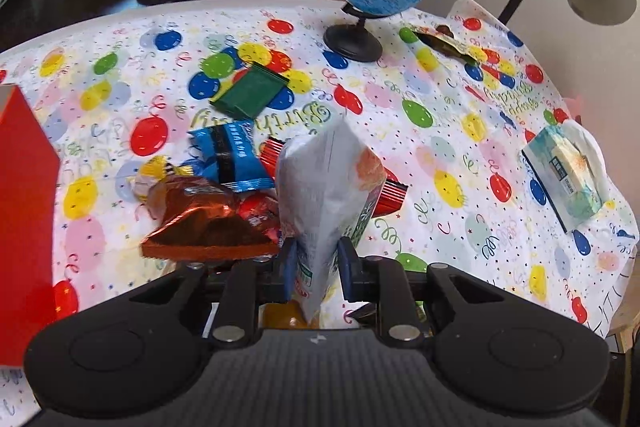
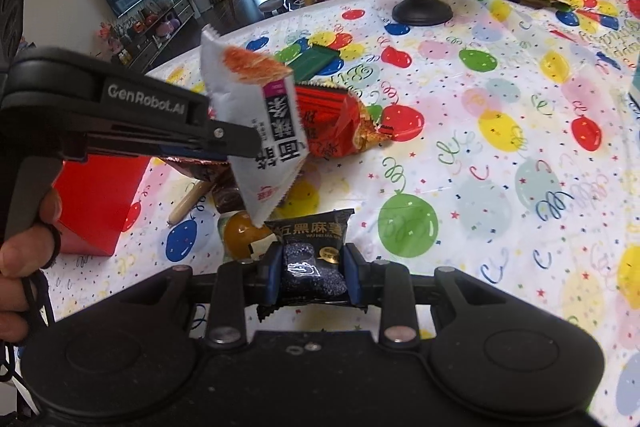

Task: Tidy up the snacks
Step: 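Lift the black snack with the right gripper while the left gripper grasps the brown egg snack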

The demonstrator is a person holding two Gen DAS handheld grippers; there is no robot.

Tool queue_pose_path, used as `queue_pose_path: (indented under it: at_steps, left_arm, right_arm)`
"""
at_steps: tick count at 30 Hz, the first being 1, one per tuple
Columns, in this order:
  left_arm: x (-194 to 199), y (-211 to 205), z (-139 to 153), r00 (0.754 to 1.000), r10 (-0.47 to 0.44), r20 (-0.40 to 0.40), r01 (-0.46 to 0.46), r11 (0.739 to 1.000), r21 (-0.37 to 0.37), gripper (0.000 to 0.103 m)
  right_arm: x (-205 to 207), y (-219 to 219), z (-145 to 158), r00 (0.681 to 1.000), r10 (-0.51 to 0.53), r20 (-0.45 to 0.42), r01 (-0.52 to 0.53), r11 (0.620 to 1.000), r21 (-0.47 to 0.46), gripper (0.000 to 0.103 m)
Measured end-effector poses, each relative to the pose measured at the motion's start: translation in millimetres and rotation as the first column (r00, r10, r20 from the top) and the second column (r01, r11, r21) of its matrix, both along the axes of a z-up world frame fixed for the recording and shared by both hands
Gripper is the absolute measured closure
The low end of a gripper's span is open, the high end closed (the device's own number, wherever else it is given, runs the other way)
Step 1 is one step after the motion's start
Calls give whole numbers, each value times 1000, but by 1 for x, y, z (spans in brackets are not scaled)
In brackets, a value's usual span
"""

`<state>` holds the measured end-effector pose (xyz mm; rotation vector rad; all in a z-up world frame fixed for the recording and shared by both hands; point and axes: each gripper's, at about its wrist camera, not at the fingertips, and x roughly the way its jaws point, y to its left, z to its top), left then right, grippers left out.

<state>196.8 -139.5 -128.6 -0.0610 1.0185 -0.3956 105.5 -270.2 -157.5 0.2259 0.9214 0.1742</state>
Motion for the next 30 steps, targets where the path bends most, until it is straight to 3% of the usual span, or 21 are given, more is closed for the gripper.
queue_pose_path:
  at_steps: [3, 9, 17, 24, 30]
  left_arm:
    - [-6, 10, 9, 1000, 28, 10, -28, 1000, 0, 88]
    - [-16, 34, 30, 997, 61, 49, -60, 998, -29, 89]
    - [-20, 60, 32, 996, 64, 62, -60, 996, -60, 88]
    - [-15, 47, 18, 1000, -19, 24, 20, 998, -58, 75]
    - [-9, 21, 5, 996, -94, 14, 94, 996, -4, 75]
  right_arm:
    - [-3, 2, 10, 1000, -1, 22, 1, 1000, -3, 73]
    - [-6, 14, 30, 998, 19, 65, -19, 1000, -11, 73]
    - [-9, 26, 40, 996, 14, 86, -13, 1000, -18, 73]
    - [-15, 20, 38, 996, -43, 77, 44, 999, -14, 73]
    - [-18, 8, 33, 995, -79, 68, 80, 997, -20, 73]
